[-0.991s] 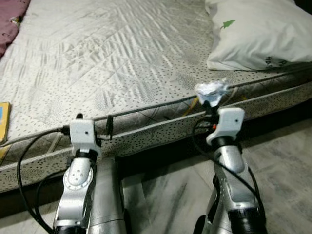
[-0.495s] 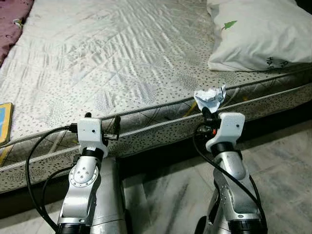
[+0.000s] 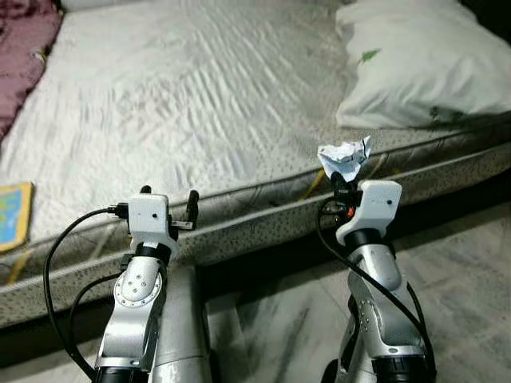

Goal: Clean up the room

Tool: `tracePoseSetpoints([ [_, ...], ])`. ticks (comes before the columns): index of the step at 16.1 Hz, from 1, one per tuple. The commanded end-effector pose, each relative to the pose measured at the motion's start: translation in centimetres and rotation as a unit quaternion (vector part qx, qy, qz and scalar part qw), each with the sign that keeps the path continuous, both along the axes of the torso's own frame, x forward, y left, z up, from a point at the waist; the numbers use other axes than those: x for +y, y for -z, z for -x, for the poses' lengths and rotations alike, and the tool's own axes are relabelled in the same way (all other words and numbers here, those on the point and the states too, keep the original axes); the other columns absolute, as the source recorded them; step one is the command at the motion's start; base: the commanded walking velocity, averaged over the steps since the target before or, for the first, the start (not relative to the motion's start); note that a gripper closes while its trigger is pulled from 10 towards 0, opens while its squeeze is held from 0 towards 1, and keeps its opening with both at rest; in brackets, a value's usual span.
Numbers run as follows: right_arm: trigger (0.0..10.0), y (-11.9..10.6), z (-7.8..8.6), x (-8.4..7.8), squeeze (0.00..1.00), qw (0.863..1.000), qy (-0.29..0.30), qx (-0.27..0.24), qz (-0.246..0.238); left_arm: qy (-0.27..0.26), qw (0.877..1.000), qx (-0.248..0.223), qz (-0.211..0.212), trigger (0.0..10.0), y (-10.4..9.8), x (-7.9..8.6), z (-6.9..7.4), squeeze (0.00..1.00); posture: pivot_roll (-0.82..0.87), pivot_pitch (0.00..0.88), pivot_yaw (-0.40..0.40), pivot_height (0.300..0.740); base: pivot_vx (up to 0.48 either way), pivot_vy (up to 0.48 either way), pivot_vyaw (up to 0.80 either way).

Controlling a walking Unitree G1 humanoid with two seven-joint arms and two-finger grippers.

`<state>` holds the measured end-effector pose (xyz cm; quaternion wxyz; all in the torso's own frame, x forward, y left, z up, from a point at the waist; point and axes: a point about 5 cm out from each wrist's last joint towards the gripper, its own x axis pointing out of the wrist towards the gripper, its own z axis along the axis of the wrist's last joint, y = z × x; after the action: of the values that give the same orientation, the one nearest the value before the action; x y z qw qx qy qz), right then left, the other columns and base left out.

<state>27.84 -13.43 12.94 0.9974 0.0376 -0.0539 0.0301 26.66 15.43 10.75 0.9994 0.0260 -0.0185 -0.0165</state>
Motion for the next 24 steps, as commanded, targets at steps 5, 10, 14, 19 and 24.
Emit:
tracePoseSetpoints([
  [5, 10.0, -0.66, -0.04, 0.21, 0.0, 1.0, -0.004, -0.01, -0.005, -0.001, 1.0, -0.001, -0.007, 10.0, -0.21, 0.24, 0.04, 0.0, 0.0, 0.0, 0.071, 0.455, 0.0, 0.0, 0.0],
  [10, 10.0, -0.66, -0.04, 0.21, 0.0, 1.0, -0.004, -0.01, -0.005, -0.001, 1.0, -0.001, -0.007, 10.0, -0.21, 0.24, 0.04, 0.0, 0.0, 0.0, 0.071, 0.455, 0.0, 0.0, 0.0],
  [14, 10.0, -0.66, 0.03, -0.15, 0.0, 1.0, -0.006, -0.007, 0.016, 0.004, 1.0, 0.014, 0.002, 10.0, 0.15, -0.02, 0.18, 0.0, 0.0, 0.0, 0.065, 0.484, 0.0, 0.0, 0.0],
  [19, 10.0, -0.56, 0.0, -0.15, 0.0, 1.0, -0.006, -0.004, 0.015, 0.004, 1.0, 0.014, 0.002, 10.0, 0.16, -0.09, 0.06, 0.0, 0.0, 0.0, 0.064, 0.534, 0.0, 0.0, 0.0],
  [24, 10.0, -0.6, -0.15, -0.16, 0.0, 1.0, -0.006, -0.004, 0.016, 0.004, 1.0, 0.015, 0.001, 10.0, 0.13, -0.12, -0.07, 0.0, 0.0, 0.0, 0.065, 0.579, 0.0, 0.0, 0.0],
])
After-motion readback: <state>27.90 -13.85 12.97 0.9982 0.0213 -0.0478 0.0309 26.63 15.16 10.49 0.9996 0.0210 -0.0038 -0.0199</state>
